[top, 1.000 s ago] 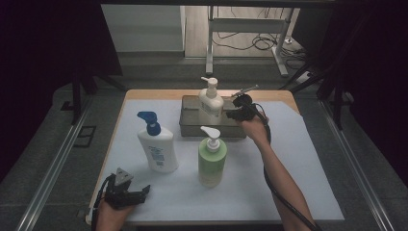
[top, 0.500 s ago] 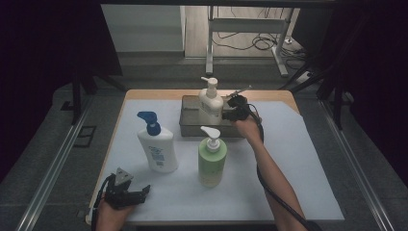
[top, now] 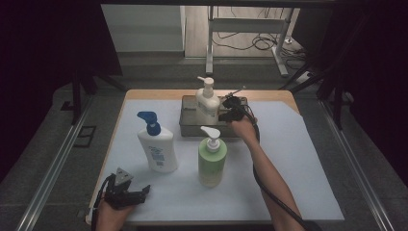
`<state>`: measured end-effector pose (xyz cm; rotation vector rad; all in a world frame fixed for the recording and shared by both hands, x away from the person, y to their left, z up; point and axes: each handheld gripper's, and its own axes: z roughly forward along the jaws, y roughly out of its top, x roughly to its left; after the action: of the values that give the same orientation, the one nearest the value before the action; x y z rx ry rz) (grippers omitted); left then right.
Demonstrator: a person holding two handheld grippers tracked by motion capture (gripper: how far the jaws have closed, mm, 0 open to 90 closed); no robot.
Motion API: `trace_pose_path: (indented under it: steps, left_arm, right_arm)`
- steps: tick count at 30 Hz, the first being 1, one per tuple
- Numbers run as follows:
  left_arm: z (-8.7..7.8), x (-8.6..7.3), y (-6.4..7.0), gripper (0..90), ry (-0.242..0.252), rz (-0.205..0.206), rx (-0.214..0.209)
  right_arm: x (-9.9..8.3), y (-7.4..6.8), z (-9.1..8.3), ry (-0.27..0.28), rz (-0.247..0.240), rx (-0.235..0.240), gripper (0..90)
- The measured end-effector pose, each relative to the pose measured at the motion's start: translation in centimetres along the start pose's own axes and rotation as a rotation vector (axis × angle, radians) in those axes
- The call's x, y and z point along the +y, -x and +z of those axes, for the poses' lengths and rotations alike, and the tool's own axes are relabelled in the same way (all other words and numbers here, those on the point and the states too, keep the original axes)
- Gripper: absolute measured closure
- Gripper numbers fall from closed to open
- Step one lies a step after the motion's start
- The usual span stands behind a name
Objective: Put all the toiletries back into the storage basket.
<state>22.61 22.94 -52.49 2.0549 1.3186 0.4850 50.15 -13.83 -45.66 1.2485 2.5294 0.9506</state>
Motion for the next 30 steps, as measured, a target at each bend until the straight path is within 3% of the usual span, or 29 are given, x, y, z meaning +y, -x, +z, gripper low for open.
trace_pose_path:
  steps: [30]
  left_arm:
    - [0.0, 0.0, 0.0, 12.6, -0.001, 0.000, -0.002]
  right_arm:
    - [1.7, -2.6, 2.4, -0.018, -0.037, 0.040, 86.6]
